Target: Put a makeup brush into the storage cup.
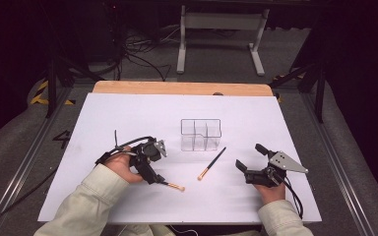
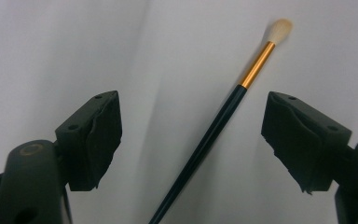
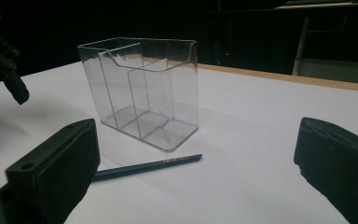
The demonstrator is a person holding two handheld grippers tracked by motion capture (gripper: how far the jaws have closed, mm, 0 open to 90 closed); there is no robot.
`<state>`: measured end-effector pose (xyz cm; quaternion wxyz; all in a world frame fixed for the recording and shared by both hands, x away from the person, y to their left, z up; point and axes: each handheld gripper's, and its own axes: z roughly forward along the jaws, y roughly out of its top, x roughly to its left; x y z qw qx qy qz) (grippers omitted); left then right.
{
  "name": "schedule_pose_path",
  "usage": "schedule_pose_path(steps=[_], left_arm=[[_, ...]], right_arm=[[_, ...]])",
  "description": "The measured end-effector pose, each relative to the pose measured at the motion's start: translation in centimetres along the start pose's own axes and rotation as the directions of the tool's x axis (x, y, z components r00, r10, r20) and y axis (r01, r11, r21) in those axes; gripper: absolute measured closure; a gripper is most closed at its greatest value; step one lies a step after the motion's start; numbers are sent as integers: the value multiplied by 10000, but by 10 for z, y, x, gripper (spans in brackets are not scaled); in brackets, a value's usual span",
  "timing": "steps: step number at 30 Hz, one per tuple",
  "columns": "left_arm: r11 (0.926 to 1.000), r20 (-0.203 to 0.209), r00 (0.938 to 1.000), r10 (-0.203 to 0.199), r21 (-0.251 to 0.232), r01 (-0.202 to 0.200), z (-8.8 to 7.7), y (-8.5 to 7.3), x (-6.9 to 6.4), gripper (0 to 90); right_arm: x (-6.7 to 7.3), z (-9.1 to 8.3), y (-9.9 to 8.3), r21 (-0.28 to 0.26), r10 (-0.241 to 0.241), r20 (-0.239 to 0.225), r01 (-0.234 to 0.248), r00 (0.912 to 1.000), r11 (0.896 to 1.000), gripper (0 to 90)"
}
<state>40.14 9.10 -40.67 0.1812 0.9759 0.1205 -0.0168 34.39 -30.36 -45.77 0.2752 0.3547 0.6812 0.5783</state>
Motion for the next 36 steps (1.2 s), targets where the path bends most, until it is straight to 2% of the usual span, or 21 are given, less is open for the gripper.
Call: schedule_pose_path(steps=[6,9,13,16,20,25,31,36], left_arm=[[9989,63,9996,268,375,-271,4,0,0,231],[9988,92,9998,162,459,-166,6,0,-2,235],[9969,148,9990,413,669,-422,9,0,-2,245],[9966,201,9990,394,713,-407,10,0,-3,274],[9944,108,9985,533,906,-541,11,0,-3,298],[9944,86,9991,410,970,-416,12,-1,-3,337],[9932,116,9988,471,1059,-481,12,-1,-3,389],[9928,304,9988,393,1124,-424,14,-2,-1,447]], right_arm=[[0,0,0,6,-11,-1,11,10000,10000,8],[0,0,0,-1,3,-5,-3,10000,10000,8],[0,0,0,8,1,21,-1,10000,10000,8],[0,0,0,15,-31,15,31,10000,10000,8],[1,0,0,18,-72,1,72,10000,10000,8],[1,0,0,20,-92,-9,92,10000,10000,8],[1,0,0,19,-82,-1,82,10000,10000,8],[1,0,0,18,-82,-6,82,10000,10000,8]])
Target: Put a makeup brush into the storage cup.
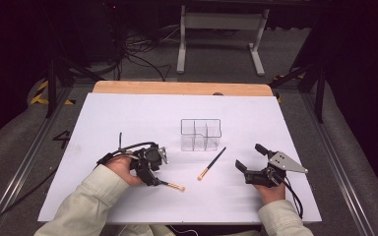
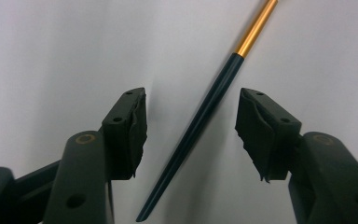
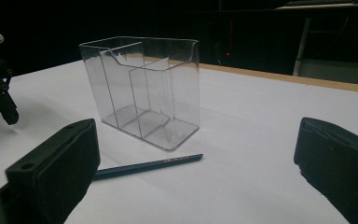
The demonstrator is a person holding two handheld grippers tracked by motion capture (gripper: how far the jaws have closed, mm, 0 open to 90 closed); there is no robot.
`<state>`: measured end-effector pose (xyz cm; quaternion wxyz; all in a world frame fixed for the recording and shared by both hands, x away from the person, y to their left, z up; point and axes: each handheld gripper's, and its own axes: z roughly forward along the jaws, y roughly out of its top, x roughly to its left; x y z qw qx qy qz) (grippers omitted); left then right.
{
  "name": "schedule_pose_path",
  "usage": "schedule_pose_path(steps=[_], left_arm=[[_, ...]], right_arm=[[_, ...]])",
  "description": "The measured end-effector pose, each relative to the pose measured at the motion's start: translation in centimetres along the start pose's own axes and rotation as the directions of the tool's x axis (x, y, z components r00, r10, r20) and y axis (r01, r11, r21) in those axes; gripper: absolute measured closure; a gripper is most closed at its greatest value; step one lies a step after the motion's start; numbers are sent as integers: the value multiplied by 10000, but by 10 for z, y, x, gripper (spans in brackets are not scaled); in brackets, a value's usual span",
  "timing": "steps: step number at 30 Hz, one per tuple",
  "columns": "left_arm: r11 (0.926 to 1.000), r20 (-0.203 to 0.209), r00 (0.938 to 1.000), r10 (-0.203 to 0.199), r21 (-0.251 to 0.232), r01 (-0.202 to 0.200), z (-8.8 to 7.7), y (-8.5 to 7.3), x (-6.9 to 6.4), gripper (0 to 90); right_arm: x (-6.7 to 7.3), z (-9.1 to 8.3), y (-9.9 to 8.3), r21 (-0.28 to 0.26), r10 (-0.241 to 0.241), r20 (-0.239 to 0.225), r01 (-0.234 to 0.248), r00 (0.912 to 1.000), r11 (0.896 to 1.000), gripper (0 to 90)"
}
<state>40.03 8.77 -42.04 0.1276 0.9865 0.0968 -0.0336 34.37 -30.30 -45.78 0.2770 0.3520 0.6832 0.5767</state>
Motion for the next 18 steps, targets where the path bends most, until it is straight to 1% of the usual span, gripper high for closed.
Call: schedule_pose_path(steps=[5,8,12,14,18], left_arm=[[10000,48,10000,20,60,-21,1,0,1,481],[9999,-58,10000,17,142,-17,1,0,0,533],[9996,-17,9999,112,267,-111,3,0,0,586],[9995,17,10000,94,291,-94,4,0,0,604],[9993,-48,9999,122,361,-120,4,0,-1,633]], right_arm=[[0,0,0,13,25,0,-25,10000,10000,8],[0,0,0,21,4,-14,-4,10000,10000,8],[0,0,0,19,20,-6,-20,10000,10000,8],[0,0,0,15,28,-2,-28,10000,10000,8],[0,0,0,15,31,8,-31,10000,10000,8]])
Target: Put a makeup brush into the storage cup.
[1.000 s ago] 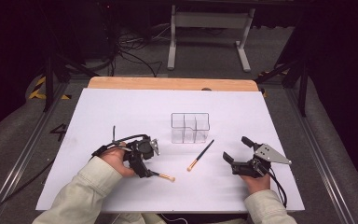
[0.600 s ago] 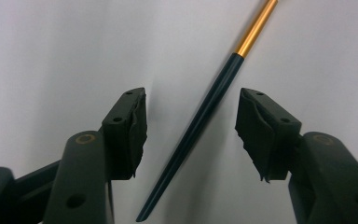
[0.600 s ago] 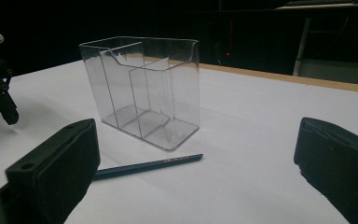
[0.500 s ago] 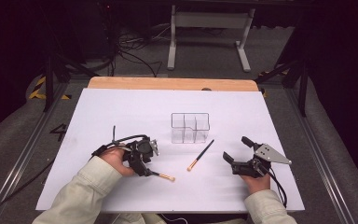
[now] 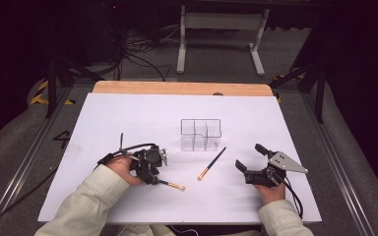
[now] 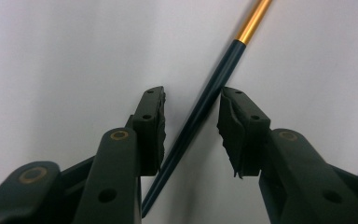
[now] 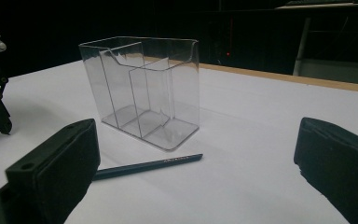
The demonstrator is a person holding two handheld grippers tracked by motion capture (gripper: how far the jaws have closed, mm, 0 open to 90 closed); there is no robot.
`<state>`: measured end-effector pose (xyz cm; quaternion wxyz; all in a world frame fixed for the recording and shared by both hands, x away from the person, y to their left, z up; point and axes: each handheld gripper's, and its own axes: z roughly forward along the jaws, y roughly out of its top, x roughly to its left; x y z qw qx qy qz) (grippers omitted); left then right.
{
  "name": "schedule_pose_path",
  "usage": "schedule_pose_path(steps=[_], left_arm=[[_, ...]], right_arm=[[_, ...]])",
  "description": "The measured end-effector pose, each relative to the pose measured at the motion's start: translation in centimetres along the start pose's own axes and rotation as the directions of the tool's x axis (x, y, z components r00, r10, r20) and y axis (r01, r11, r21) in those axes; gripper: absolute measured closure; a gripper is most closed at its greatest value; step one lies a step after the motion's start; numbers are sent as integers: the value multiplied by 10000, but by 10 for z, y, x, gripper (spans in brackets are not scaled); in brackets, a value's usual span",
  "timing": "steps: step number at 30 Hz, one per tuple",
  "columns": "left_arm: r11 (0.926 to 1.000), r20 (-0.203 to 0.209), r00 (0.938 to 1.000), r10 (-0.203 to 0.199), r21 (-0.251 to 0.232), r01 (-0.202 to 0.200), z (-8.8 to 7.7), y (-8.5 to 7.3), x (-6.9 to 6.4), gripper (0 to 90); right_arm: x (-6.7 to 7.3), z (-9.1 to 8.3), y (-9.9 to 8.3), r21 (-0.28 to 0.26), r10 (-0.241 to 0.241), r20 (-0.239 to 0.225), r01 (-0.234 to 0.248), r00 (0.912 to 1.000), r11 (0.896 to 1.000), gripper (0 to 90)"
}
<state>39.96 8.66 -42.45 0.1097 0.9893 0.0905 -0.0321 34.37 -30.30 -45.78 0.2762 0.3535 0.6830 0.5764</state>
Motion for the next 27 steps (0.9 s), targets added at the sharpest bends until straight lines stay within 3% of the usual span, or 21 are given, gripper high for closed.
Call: schedule_pose_path(steps=[9,15,18,27], left_arm=[[9998,-363,9993,107,162,-101,1,1,-3,701],[9998,-470,9989,-43,207,53,1,1,-3,750],[9997,-495,9988,-60,254,73,1,1,-4,824],[9995,-407,9991,-139,283,151,0,2,-2,830]], right_arm=[[0,0,0,4,-12,2,12,10000,10000,9],[0,0,0,4,13,14,-13,10000,10000,11],[0,0,0,-30,31,47,-31,10000,10000,11],[0,0,0,-16,-18,64,18,10000,10000,11]])
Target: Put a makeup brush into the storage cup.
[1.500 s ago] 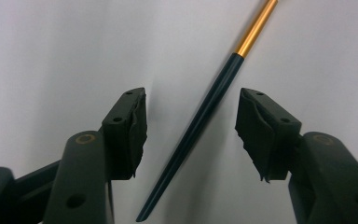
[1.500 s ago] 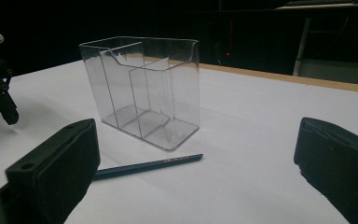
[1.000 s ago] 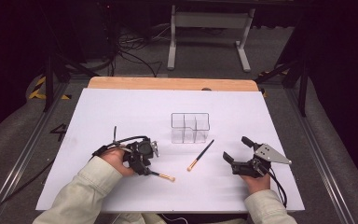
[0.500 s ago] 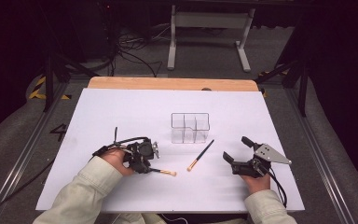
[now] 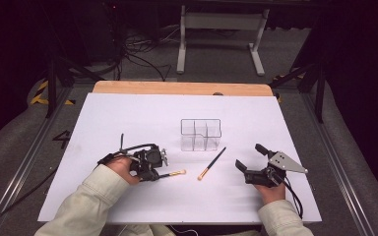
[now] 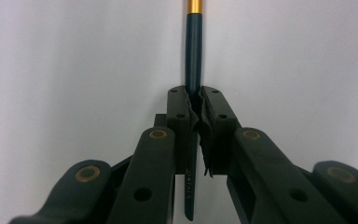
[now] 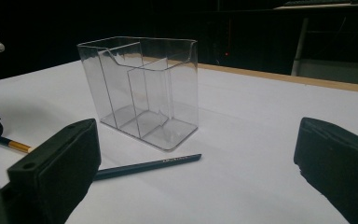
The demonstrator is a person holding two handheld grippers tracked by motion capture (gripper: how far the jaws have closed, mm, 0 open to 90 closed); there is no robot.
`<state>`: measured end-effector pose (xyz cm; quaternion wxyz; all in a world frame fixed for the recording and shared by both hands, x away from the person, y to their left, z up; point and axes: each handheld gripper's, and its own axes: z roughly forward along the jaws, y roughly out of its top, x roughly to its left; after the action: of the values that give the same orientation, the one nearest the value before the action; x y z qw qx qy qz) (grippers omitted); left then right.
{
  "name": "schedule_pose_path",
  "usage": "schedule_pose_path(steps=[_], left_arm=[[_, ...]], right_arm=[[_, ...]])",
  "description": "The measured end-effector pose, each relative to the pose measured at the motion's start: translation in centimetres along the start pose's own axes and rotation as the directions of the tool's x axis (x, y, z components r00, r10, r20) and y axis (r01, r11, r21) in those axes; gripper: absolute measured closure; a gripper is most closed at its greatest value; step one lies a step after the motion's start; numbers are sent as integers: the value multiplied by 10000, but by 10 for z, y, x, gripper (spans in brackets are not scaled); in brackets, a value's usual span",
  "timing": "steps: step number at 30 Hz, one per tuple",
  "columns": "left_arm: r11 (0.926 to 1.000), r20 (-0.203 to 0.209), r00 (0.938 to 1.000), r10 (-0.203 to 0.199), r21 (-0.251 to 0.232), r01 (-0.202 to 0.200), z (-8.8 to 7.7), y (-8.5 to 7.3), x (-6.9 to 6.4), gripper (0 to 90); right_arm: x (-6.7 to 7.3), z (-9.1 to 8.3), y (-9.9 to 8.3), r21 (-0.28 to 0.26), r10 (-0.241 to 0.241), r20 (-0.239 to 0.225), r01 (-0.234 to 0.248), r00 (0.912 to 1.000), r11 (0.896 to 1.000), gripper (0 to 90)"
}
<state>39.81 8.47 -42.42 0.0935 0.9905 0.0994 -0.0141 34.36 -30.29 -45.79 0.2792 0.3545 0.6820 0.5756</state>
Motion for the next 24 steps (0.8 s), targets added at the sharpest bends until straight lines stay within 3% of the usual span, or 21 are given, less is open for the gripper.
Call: schedule_pose_path(steps=[8,15,24], left_arm=[[9997,237,9997,-86,-237,91,-2,-3,2,831],[9981,66,10000,12,-618,-8,-11,-5,-2,832],[9873,73,9999,-140,-1579,150,-22,-11,-4,832]], right_arm=[[-1,0,0,-13,78,-13,-78,10000,10000,11],[-1,0,0,-12,75,-25,-75,10000,10000,11],[0,-2,1,88,47,-17,-47,10000,10000,15]])
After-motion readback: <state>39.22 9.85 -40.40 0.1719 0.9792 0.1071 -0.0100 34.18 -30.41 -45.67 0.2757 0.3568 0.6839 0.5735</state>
